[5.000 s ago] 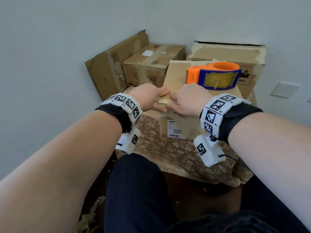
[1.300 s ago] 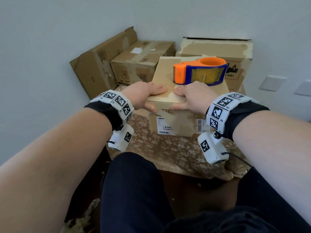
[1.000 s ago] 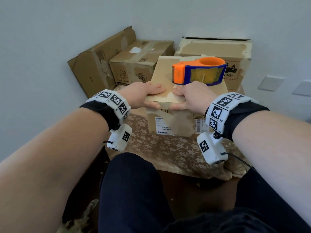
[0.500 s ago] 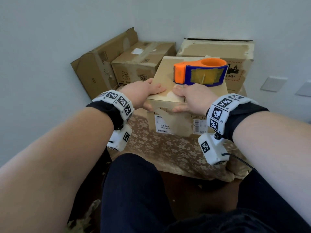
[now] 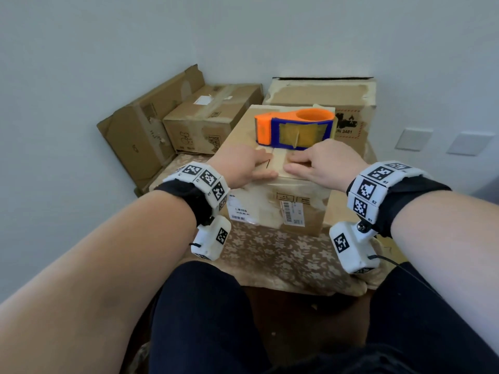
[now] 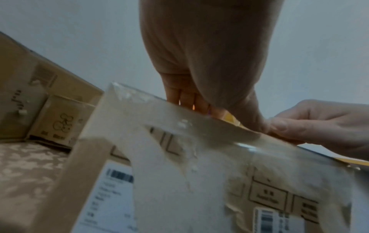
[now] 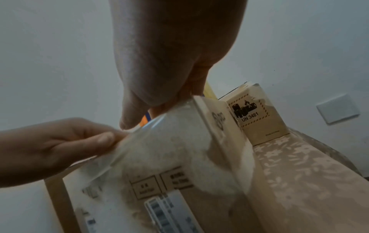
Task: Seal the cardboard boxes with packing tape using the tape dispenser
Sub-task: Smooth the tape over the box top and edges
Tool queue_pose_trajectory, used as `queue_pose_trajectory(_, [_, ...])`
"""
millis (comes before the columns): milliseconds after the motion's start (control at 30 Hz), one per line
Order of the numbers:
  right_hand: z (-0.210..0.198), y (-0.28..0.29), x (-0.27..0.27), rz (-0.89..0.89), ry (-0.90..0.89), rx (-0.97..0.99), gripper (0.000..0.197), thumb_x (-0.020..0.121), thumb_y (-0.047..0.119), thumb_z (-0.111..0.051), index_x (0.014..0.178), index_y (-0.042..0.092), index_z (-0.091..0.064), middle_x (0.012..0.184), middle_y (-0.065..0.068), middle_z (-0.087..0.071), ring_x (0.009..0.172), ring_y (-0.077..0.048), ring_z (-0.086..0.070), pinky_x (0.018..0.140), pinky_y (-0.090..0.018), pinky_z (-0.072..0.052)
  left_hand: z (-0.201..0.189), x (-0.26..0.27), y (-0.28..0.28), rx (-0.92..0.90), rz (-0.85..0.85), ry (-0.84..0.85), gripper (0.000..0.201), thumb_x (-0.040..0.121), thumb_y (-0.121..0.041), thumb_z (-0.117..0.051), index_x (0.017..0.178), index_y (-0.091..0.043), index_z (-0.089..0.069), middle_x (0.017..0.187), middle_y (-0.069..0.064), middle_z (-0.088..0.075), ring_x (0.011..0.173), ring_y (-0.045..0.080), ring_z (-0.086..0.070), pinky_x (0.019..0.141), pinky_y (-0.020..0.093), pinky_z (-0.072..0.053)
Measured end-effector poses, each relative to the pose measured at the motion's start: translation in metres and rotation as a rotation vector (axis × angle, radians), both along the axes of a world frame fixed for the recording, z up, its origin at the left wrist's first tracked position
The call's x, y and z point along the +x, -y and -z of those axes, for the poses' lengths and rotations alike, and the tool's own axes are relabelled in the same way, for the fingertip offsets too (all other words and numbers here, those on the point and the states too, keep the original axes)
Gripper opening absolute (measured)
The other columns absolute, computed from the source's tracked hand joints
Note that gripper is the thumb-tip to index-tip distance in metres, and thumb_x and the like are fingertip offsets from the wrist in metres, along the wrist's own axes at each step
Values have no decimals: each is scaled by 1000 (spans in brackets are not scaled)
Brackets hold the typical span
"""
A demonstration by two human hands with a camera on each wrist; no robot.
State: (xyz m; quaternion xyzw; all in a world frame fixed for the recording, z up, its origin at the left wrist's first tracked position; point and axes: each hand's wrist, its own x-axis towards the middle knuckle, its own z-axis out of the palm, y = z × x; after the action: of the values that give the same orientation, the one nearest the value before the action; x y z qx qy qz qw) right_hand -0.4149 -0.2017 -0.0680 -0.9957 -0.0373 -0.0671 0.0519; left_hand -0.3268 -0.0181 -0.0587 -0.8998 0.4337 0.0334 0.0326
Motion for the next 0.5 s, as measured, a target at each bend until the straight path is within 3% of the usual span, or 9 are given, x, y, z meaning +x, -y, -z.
queue_pose_trajectory(67, [6, 1, 0, -6, 9, -11, 54, 90, 62, -35, 122, 28, -63, 106, -3, -69, 95, -24, -62, 76, -37, -52, 9, -2, 7, -126, 39, -8, 43, 95, -52, -44, 112, -15, -57, 101, 5, -61, 97, 25, -56, 72, 30, -33])
queue_pose_trajectory(133, [10, 3, -1, -5, 18, -4, 61, 87, 66, -30, 127, 30, -59, 113, -1, -68, 100, -24, -62, 79, -37, -52, 14, -4, 10, -213, 60, -59, 39, 95, -49, -47, 104, -12, -55, 99, 5, -59, 96, 25, -56, 73, 30, -35])
queue_pose_trajectory(200, [11, 4, -2, -10, 19, 1, 70, 82, 68, -24, 131, 30, -57, 119, -1, -67, 105, -24, -62, 82, -38, -52, 19, -3, 12, -245, 60, -118, 50, 94, -49, -49, 125, -10, -55, 125, 10, -58, 115, 26, -52, 93, 32, -38])
queue_pose_trajectory(300, [11, 4, -3, -25, 12, 12, 75, 79, 68, -21, 132, 29, -56, 125, 1, -65, 113, -21, -60, 88, -38, -50, 23, -1, 13, -201, 27, -136, 62, 94, -45, -49, 147, -15, -35, 155, 7, -28, 142, 22, -26, 114, 29, -20])
queue_pose_trajectory(367, [11, 3, -3, -31, 1, -5, 78, 79, 70, -19, 134, 28, -55, 127, 1, -63, 115, -21, -59, 90, -38, -50, 24, 2, 14, -162, 15, -133, 65, 95, -43, -47, 150, -15, -26, 159, 5, -16, 146, 18, -15, 117, 27, -13])
queue_pose_trajectory(500, [11, 4, 0, -28, -15, -76, 76, 82, 71, -21, 135, 26, -53, 125, 0, -64, 108, -23, -60, 84, -38, -51, 25, 3, 16, -193, 40, -124, 64, 94, -39, -52, 146, -9, -34, 154, 9, -31, 143, 22, -26, 115, 26, -15])
